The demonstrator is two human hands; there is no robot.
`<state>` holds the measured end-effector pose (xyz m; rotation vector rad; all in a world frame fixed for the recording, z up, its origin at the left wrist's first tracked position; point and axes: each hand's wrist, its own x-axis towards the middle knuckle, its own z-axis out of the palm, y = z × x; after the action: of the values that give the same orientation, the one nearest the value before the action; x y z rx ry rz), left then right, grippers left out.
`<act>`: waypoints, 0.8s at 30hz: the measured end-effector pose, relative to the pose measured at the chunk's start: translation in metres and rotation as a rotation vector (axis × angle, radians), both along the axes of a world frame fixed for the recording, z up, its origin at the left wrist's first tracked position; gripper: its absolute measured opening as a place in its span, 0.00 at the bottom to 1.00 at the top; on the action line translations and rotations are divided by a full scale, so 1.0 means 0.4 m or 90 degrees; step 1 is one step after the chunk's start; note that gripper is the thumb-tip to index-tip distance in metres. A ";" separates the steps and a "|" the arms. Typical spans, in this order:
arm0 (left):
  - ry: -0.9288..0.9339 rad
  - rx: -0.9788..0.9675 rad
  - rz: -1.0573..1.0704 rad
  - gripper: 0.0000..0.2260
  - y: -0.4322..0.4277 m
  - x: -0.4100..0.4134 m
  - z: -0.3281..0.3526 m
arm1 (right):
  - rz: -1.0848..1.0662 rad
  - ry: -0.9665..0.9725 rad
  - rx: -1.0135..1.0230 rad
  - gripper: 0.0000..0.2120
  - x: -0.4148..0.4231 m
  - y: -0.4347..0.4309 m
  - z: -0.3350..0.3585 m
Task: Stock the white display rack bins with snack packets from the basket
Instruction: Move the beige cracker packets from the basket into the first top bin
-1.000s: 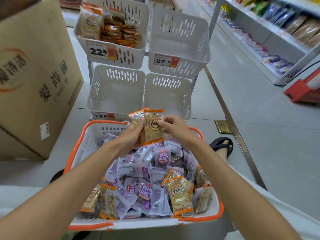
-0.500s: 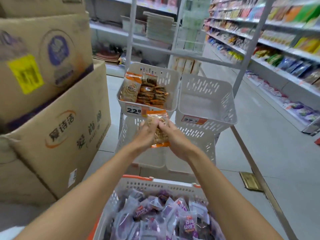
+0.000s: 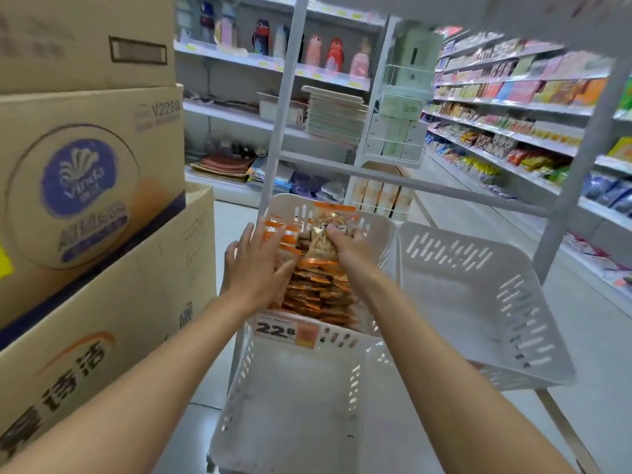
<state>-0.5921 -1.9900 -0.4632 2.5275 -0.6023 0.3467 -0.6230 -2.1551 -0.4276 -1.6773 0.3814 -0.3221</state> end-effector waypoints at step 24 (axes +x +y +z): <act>-0.067 -0.043 0.040 0.22 0.034 -0.178 0.001 | -0.027 0.045 -0.306 0.41 -0.154 0.052 -0.066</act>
<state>-0.6634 -1.9764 -0.4629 2.4798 -0.5423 0.5162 -0.6846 -2.1341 -0.4542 -2.1570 0.4148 -0.4095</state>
